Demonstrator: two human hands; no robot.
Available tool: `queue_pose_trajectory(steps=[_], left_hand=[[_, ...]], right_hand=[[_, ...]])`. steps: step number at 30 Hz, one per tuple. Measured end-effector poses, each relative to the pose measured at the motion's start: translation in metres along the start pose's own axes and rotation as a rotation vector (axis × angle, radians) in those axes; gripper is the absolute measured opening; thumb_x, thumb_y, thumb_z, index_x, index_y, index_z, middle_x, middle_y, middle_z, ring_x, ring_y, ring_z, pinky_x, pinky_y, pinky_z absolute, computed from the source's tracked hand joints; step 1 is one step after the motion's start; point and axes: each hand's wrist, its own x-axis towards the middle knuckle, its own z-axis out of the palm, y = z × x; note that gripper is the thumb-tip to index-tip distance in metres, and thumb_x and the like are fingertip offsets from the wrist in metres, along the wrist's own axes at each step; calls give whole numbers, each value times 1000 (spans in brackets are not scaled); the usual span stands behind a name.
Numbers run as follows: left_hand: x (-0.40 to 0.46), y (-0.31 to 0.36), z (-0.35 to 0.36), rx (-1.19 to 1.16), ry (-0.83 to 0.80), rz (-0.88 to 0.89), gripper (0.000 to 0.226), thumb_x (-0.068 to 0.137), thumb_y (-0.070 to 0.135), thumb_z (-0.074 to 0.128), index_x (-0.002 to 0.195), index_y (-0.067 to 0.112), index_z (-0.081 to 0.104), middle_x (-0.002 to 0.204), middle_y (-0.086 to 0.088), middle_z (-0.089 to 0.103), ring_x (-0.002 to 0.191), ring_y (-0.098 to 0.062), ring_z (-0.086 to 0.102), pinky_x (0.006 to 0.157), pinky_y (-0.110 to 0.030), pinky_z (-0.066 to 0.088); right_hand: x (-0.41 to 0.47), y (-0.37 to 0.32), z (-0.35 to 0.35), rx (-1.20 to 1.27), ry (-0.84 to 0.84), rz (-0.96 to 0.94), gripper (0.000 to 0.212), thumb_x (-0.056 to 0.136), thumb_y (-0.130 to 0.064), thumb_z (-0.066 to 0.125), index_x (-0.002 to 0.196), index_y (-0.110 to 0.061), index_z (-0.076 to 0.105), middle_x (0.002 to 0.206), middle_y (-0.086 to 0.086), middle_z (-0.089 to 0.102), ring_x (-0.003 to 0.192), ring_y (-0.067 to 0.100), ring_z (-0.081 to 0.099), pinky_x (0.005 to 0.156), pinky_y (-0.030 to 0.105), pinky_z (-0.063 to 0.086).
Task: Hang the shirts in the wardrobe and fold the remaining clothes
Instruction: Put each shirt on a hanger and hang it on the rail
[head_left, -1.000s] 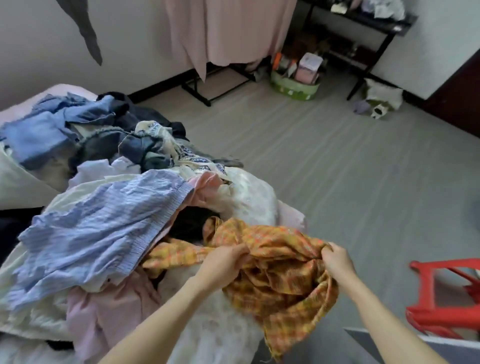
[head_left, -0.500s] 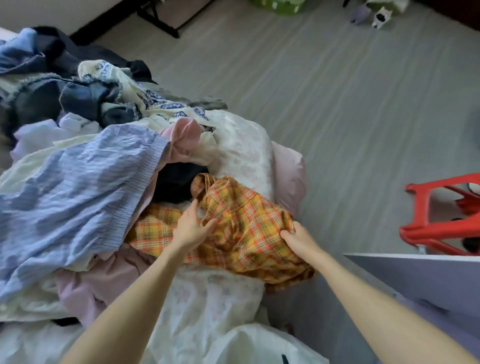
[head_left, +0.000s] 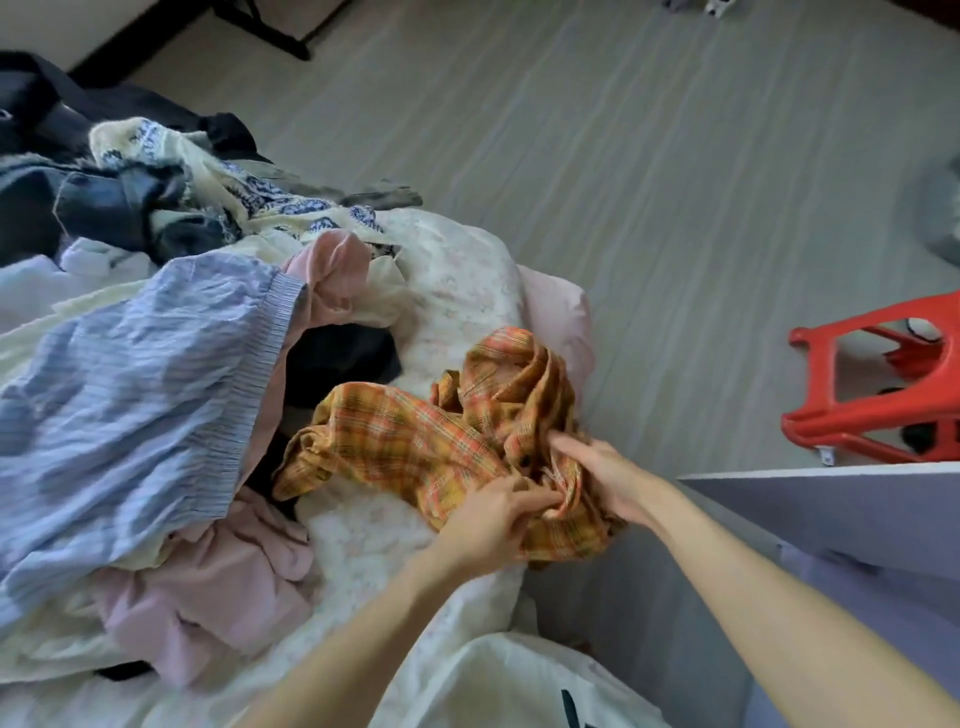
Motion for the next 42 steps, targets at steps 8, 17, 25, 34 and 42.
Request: queue_pose_trajectory(steps=[8, 17, 25, 34, 42], left_hand=[[-1, 20, -29, -9, 240, -200, 28, 93, 39, 49, 112, 25, 66, 102, 4, 54, 92, -11, 52, 79, -28, 45], [115, 132, -58, -151, 148, -27, 98, 79, 38, 71, 149, 19, 4, 156, -5, 10, 143, -20, 11, 117, -42, 13], [185, 310, 0, -36, 6, 233, 8, 82, 1, 55, 86, 6, 61, 81, -4, 60, 82, -11, 53, 64, -29, 39], [176, 515, 58, 231, -402, 534, 16, 87, 3, 50, 101, 9, 54, 88, -3, 54, 80, -17, 50, 65, -25, 39], [151, 604, 125, -24, -564, 586, 19, 89, -1, 46, 100, 14, 50, 85, -2, 59, 67, -11, 52, 56, -15, 42]], right_hand=[[-31, -23, -15, -97, 458, -179, 23, 94, -11, 41, 96, -17, 63, 102, 3, 67, 101, 21, 61, 88, 34, 49], [-197, -90, -123, -103, 492, -440, 21, 68, -10, 45, 84, 2, 53, 73, 9, 52, 73, 23, 50, 63, 27, 42], [-375, -67, -227, 21, 629, -558, 32, 87, 8, 36, 74, -5, 62, 64, 4, 69, 63, 19, 67, 52, 19, 52], [-494, 32, -289, 42, 797, -617, 32, 94, -7, 47, 111, -33, 55, 118, -4, 60, 99, 9, 60, 83, 25, 46], [-528, 77, -286, -280, 980, -579, 84, 88, -36, 60, 146, -40, -1, 146, -10, 25, 124, 6, 38, 98, 24, 36]])
